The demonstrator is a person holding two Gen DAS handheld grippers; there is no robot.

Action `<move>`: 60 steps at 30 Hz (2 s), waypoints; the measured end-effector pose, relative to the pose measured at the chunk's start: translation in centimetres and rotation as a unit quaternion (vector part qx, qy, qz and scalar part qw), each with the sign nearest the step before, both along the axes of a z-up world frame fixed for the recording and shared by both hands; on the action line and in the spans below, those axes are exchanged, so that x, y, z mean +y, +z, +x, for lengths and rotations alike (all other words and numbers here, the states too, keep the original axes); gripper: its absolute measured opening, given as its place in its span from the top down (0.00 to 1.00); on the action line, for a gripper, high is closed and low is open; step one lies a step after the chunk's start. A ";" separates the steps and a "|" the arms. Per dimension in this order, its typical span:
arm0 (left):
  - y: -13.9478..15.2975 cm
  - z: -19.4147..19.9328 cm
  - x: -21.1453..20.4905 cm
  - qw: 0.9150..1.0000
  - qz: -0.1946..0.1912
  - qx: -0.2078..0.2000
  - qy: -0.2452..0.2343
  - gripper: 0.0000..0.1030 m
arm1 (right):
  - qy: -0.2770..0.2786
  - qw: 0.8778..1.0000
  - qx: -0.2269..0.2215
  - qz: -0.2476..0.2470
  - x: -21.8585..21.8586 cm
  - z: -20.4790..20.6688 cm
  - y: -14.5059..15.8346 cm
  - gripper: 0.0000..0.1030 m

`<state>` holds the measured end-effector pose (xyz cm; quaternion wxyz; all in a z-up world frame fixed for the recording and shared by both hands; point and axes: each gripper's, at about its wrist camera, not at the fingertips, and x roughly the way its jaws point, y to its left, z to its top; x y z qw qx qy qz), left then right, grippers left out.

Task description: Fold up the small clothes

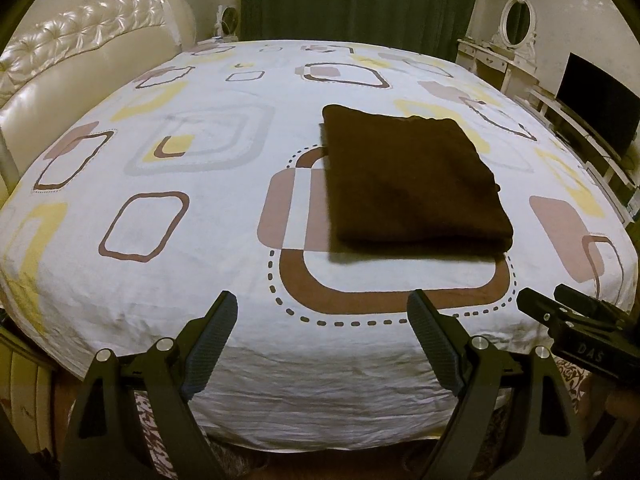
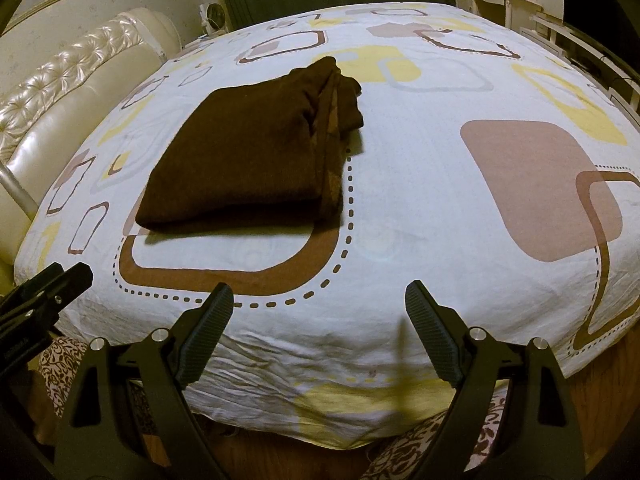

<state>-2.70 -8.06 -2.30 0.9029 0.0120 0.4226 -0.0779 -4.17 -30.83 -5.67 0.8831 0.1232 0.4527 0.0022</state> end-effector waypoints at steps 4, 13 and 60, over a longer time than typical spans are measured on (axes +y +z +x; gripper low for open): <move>0.0 0.0 0.0 1.000 0.000 0.001 0.000 0.17 | 0.000 1.000 -0.001 0.000 0.0 0.0 0.0 0.15; -0.1 0.0 -0.1 1.000 0.000 0.003 -0.003 0.17 | 0.001 1.000 -0.001 -0.001 0.1 0.0 0.0 0.15; 4.4 7.7 5.1 0.997 -0.025 -0.042 0.054 0.12 | 0.014 0.998 -0.028 0.050 -1.0 2.3 3.2 0.15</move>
